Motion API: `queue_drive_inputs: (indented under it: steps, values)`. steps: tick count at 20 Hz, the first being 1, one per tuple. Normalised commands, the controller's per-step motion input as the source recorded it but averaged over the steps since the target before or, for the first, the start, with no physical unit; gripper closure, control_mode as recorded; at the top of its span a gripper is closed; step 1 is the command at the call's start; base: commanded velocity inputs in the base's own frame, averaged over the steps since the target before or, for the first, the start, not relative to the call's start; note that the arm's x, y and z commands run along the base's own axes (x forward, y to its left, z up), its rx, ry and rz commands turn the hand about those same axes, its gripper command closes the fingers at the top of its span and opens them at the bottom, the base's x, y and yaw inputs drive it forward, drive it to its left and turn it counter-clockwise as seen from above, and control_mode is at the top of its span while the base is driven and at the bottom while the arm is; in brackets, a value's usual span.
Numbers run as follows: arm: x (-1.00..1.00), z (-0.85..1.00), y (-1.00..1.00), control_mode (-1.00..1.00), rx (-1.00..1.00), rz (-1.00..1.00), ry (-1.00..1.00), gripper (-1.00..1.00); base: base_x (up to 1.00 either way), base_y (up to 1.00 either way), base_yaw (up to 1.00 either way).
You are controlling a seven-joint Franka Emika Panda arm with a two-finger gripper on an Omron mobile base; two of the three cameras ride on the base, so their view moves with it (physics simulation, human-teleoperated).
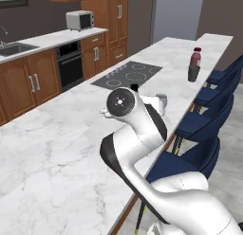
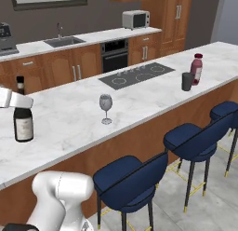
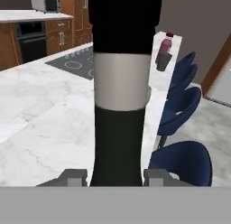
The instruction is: There is a wine glass and glass cup on the dining counter. Place the wine bottle next to the wine glass and the juice bottle next to the glass cup.
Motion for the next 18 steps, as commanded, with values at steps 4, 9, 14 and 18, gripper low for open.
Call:
queue_drive_inputs:
  steps: [4, 9, 14, 18]
  values:
    - [0.00, 0.00, -0.33, -1.00, -0.13, 0.24, -0.06, 1.00, 0.00, 0.00, 0.00]
    - [0.08, 0.00, -0.39, -1.00, -0.05, 0.19, -0.02, 1.00, 0.00, 0.00, 0.00]
    - [0.24, 0.06, -0.33, -1.00, 0.00, 0.11, 0.09, 1.00, 0.00, 0.00, 0.00]
    - [0.22, 0.04, -0.31, -1.00, 0.00, 0.09, 0.09, 1.00, 0.00, 0.00, 0.00]
